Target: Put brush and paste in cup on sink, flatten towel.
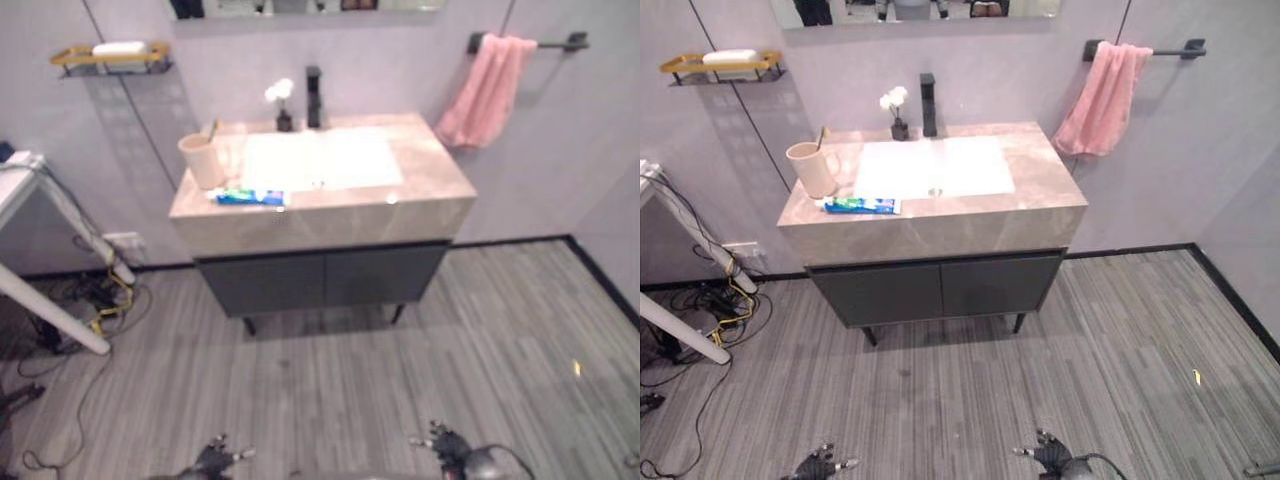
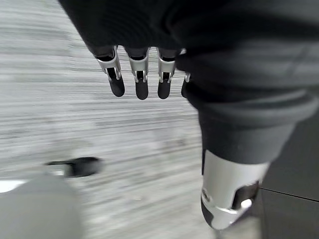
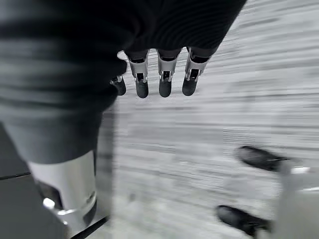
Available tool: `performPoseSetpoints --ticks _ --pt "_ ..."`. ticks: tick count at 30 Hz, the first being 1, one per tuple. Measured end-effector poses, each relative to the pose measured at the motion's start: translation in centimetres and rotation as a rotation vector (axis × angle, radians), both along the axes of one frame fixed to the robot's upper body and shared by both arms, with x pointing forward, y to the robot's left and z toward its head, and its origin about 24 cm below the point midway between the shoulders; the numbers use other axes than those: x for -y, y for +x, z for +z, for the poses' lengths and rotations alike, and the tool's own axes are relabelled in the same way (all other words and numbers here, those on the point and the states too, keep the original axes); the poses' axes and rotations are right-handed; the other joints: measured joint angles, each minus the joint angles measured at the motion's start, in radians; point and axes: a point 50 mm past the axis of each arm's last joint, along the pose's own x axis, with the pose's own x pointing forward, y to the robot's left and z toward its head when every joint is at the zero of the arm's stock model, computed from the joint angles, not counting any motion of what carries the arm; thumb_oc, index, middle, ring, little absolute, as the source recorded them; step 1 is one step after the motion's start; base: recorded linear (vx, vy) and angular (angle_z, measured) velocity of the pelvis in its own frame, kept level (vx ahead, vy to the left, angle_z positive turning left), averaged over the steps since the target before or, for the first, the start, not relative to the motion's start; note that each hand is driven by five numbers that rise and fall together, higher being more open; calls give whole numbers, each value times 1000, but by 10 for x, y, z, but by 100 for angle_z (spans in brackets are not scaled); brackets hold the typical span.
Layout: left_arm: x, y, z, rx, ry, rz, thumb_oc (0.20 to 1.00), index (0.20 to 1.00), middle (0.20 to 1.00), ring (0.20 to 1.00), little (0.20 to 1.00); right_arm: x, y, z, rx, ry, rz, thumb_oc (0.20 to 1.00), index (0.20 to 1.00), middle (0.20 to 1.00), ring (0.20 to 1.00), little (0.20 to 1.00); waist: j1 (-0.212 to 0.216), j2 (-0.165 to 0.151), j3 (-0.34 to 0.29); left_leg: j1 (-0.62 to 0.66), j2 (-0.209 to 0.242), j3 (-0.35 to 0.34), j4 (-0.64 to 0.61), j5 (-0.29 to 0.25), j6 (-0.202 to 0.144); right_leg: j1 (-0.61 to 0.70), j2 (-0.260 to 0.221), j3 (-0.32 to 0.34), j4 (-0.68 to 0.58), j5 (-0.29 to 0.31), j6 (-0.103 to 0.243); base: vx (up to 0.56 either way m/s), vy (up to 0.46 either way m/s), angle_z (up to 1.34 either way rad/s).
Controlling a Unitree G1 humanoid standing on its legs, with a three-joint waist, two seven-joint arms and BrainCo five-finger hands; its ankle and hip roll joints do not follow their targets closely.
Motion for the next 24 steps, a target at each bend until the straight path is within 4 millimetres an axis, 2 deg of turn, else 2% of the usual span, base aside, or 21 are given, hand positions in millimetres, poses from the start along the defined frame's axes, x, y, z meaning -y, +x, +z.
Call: performPoseSetpoints --ticks 3,11,15,17,18,20,22,24 --pt "-2 -2 0 3 -8 33 1000 1000 1000 1000 1000 0 5 2 20 1 -5 1000 1000 1000 1000 1000 0 1 2 0 0 0 0 0 0 0 0 -1 0 0 0 0 0 0" --pt "-7 -4 0 -1 5 57 1000 1000 1000 1000 1000 4 2 0 1 3 -43 1000 1000 1000 1000 1000 5 -3 12 -8 0 -15 0 3 -4 -3 1 -14 1 -2 3 2 -16 4" --pt "-8 7 3 24 18 57 1000 1000 1000 1000 1000 5 6 1 7 -10 -50 1000 1000 1000 1000 1000 6 -8 34 -45 2 -28 7 12 -11 -28 5 -31 6 -4 5 -6 -74 13" --pt "-9 14 5 41 24 52 1000 1000 1000 1000 1000 6 14 4 27 -19 -49 1000 1000 1000 1000 1000 7 -15 57 -95 2 -35 57 8 -22 -50 13 -38 8 -6 7 -40 -55 23" --pt "-10 26 9 70 28 44 1000 1000 1000 1000 1000 7 19 6 35 -25 -51 1000 1000 1000 1000 1000 7 -25 77 -141 -5 -44 120 -2 -35 -66 4 -46 18 -9 1 -26 -20 29" --pt "-10 40 14 104 34 24 1000 1000 1000 1000 1000 10 25 9 50 -41 -54 1000 1000 1000 1000 1000 23 -34 109 -188 -11 -44 186 -2 -36 -76 3 -60 19 -3 -14 19 4 26" --pt "-8 46 15 112 36 5 1000 1000 1000 1000 1000 15 28 11 58 -57 -54 1000 1000 1000 1000 1000 27 -31 120 -214 -11 -43 223 -2 -41 -74 3 -80 22 -6 -17 92 71 28" --pt "-8 50 17 125 45 8 1000 1000 1000 1000 1000 24 39 18 81 -91 -56 1000 1000 1000 1000 1000 27 -31 142 -232 -13 -10 228 2 -47 -62 -3 -101 13 6 -39 95 107 27"
